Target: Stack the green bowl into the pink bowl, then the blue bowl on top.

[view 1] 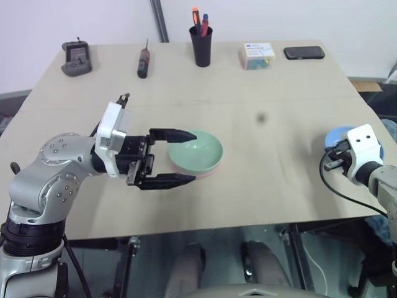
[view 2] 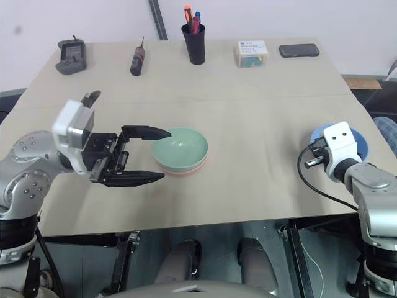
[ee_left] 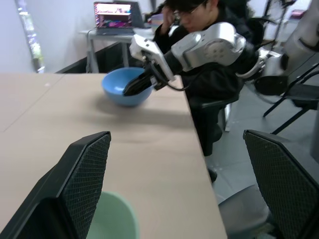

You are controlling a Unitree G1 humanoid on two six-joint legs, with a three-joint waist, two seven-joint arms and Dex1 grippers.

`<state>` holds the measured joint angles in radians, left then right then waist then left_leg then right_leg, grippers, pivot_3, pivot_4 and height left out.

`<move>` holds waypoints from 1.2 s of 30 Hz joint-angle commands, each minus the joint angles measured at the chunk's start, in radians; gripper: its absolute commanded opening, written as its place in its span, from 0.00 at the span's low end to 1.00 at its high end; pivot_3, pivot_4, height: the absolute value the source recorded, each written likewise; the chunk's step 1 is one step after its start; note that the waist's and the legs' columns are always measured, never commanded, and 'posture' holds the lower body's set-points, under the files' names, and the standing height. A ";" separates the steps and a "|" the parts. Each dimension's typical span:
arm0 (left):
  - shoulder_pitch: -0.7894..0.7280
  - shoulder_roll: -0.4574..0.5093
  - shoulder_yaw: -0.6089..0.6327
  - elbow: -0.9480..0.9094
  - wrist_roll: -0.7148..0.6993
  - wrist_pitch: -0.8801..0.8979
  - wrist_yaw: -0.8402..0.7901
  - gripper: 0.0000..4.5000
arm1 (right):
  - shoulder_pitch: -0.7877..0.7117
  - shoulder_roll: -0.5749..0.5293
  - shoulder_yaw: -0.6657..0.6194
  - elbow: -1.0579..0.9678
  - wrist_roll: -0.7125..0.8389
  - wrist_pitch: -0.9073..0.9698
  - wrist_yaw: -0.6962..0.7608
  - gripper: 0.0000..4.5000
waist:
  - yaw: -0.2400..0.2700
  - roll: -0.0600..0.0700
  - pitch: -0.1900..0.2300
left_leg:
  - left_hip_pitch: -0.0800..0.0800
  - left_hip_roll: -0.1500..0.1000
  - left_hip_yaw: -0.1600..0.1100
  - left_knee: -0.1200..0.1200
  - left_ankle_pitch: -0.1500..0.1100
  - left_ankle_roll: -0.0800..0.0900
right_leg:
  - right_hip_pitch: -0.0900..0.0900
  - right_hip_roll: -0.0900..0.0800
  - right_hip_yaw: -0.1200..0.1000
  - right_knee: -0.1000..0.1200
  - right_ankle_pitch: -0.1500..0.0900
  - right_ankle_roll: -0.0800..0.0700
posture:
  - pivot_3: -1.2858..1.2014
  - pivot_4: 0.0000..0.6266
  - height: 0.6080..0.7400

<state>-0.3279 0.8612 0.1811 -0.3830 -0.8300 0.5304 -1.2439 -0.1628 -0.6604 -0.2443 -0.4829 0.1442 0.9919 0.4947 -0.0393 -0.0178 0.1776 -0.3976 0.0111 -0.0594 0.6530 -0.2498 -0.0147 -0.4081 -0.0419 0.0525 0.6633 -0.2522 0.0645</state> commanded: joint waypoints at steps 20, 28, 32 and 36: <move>-0.012 -0.030 -0.023 -0.009 0.140 -0.087 0.095 1.00 | -0.001 -0.033 0.014 0.056 -0.014 -0.055 -0.052 0.35 | 0.001 0.000 0.000 | 0.000 0.000 0.000 0.000 0.000 0.000 | 0.000 0.000 0.000 0.000 0.000 0.000 | 0.52 0.24 1.00; 0.000 -0.042 -0.001 -0.002 0.137 -0.084 0.122 1.00 | -0.021 -0.054 0.059 0.067 -0.016 -0.140 -0.017 0.02 | 0.001 0.000 0.000 | 0.000 0.000 0.000 0.000 0.000 0.000 | 0.000 0.000 0.000 0.000 0.000 0.000 | 0.52 0.24 1.00; 0.046 -0.036 0.040 0.024 0.155 -0.112 0.130 1.00 | -0.082 -0.024 0.100 -0.021 0.106 -0.322 0.142 0.02 | -0.007 0.000 0.000 | 0.001 0.000 0.001 0.000 0.000 0.000 | 0.000 0.000 0.001 0.000 0.000 0.000 | 0.52 0.24 1.00; 0.141 -0.007 0.114 0.045 0.166 -0.138 0.113 1.00 | -0.170 0.041 0.201 -0.124 0.259 -0.390 0.289 0.02 | -0.007 0.000 0.000 | 0.001 0.004 0.000 -0.001 0.000 0.000 | -0.001 0.003 0.000 0.001 0.000 0.000 | 0.52 0.24 1.00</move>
<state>-0.2108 0.8338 0.2291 -0.3302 -0.6650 0.4208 -1.1220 -0.2906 -0.6352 -0.0720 -0.5461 0.3396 0.6491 0.7289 -0.0460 -0.0175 0.1779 -0.3970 0.0163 -0.0596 0.6523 -0.2499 -0.0147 -0.4088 -0.0381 0.0521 0.6637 -0.2522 0.0644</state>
